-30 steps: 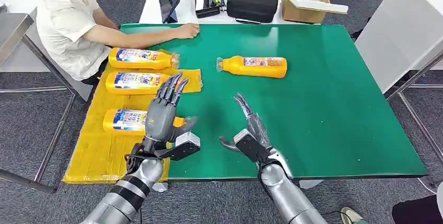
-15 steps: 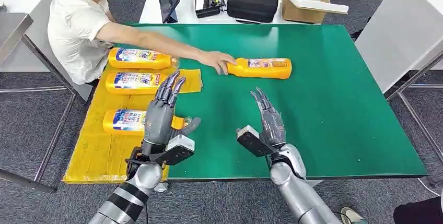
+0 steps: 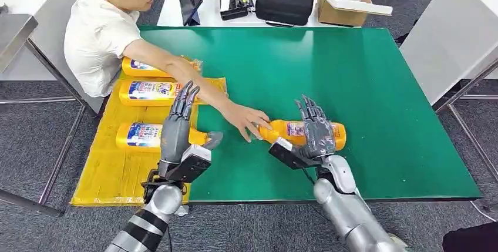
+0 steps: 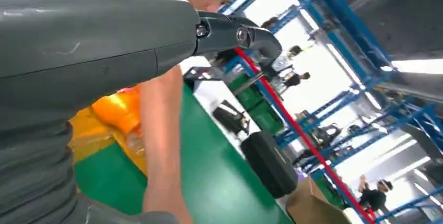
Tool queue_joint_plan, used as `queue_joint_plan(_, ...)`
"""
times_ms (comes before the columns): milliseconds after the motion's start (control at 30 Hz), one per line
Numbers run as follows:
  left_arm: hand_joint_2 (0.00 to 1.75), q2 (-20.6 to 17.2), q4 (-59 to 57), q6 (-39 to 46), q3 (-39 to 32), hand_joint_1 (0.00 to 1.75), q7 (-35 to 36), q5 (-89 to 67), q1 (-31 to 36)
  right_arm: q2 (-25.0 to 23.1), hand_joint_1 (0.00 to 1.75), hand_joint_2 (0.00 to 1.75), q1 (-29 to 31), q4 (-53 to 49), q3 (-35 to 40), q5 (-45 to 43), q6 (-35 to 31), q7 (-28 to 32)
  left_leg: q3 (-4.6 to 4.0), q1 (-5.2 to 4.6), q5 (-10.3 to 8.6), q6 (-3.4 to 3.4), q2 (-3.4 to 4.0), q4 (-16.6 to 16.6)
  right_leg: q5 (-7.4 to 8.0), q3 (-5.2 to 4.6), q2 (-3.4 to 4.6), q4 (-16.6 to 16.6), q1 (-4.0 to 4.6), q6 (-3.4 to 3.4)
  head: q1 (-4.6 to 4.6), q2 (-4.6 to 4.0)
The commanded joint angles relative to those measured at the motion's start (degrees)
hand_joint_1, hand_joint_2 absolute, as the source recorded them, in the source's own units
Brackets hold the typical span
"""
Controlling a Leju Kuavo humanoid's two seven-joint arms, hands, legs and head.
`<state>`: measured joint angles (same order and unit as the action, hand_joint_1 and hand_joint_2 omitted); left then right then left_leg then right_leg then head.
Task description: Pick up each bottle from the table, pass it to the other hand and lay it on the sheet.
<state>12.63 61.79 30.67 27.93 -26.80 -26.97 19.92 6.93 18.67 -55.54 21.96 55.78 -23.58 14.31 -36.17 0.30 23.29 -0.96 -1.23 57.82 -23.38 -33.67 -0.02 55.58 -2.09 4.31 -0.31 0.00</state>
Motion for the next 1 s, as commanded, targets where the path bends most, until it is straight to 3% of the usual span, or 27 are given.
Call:
queue_joint_plan(33,1.75,2.7,0.4,-0.2,4.5,0.0,0.3,2.8,-2.4,2.7,0.0,1.75,5.6,11.2,-2.5,2.3,0.8,-0.6,0.33,0.05,0.2,-0.01,0.17,0.1,-0.13,0.38,0.04,-0.1,0.11,-0.26,0.0,0.0)
queue_joint_plan(233,1.75,1.8,0.2,-1.3,4.8,0.0,2.7,5.8,-1.0,2.4,0.0,1.75,6.7,13.1,-3.2,0.5,6.5,-1.1,0.19,0.04,0.11,0.04,0.18,0.0,-0.06,0.2,0.07,0.0,0.09,-0.28,0.0,0.0)
queue_joint_plan(567,1.75,1.5,0.5,-2.4,5.7,0.0,3.1,5.4,-1.1,3.8,0.0,1.75,5.5,12.8,-2.6,-0.1,9.7,-1.7,0.22,0.04,0.12,0.02,0.13,0.0,-0.07,0.22,0.04,0.0,0.08,-0.2,0.0,0.0)
queue_joint_plan(833,1.75,1.3,2.6,-2.8,6.3,0.0,3.6,4.6,-1.4,5.2,0.0,1.75,4.8,6.5,-0.5,-1.0,13.6,-1.3,0.18,0.03,0.14,0.04,0.23,0.1,-0.06,0.16,0.12,0.0,0.08,-0.24,0.0,0.0)
queue_joint_plan(1000,1.75,1.4,2.4,-2.8,6.4,0.0,3.6,4.8,-1.4,7.4,0.0,1.75,5.9,7.3,2.1,1.2,16.3,-5.3,0.07,0.0,0.05,0.01,0.09,0.0,-0.02,0.06,0.02,0.0,0.03,-0.12,-0.02,0.0)
